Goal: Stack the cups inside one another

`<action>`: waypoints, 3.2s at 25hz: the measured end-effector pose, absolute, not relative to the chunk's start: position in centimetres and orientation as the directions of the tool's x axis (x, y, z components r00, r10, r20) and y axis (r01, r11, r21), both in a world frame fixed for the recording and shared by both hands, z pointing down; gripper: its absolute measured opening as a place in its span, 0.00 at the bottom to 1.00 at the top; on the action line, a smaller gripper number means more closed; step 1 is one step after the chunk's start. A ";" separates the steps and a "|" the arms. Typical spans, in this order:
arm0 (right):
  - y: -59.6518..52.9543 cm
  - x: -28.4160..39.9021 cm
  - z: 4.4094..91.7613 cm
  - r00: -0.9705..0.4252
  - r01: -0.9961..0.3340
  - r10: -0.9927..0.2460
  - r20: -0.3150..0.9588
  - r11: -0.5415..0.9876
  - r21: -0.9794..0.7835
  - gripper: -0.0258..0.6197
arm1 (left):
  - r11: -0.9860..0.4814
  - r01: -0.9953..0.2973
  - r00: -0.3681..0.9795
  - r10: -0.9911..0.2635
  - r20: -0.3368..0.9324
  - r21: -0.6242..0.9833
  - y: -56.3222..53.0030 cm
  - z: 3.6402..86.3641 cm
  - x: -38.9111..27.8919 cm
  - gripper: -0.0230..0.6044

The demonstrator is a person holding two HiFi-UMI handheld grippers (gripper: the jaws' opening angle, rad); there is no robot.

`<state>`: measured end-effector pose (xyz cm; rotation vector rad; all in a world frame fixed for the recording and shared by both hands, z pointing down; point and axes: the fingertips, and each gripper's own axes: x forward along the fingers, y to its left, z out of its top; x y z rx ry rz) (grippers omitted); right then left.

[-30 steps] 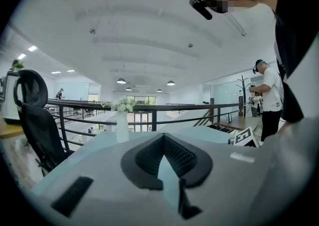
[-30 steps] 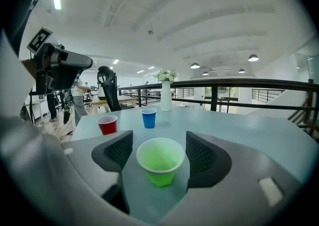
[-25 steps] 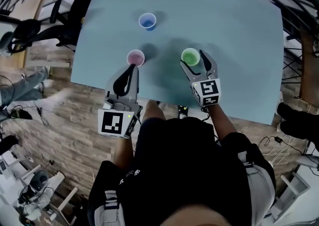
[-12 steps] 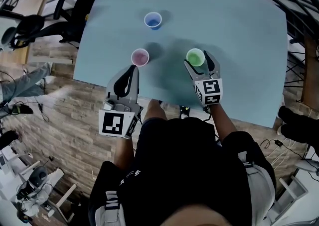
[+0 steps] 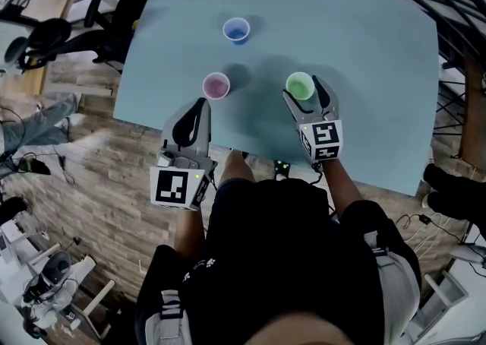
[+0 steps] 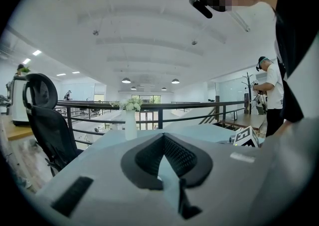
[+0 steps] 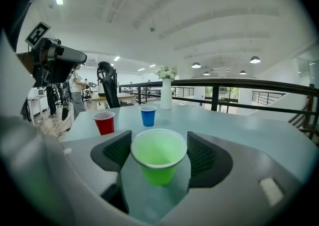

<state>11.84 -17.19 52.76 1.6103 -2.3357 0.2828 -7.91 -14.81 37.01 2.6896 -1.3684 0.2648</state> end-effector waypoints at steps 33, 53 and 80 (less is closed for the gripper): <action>-20.8 -2.5 42.9 -0.626 -0.763 -0.752 0.205 0.645 0.035 0.60 | -0.453 -0.890 0.455 -0.876 0.158 0.052 -17.2 36.5 -15.0 0.03; -21.1 -9.5 46.6 -0.732 -0.645 -0.626 0.270 0.764 0.021 0.60 | -0.356 -0.933 0.359 -0.913 0.193 0.050 -17.7 37.3 -20.2 0.03; -21.2 -10.2 52.7 -0.702 -0.645 -0.602 0.382 0.764 0.017 0.61 | -0.339 -0.938 0.345 -0.914 0.213 0.065 -16.8 38.5 -21.7 0.03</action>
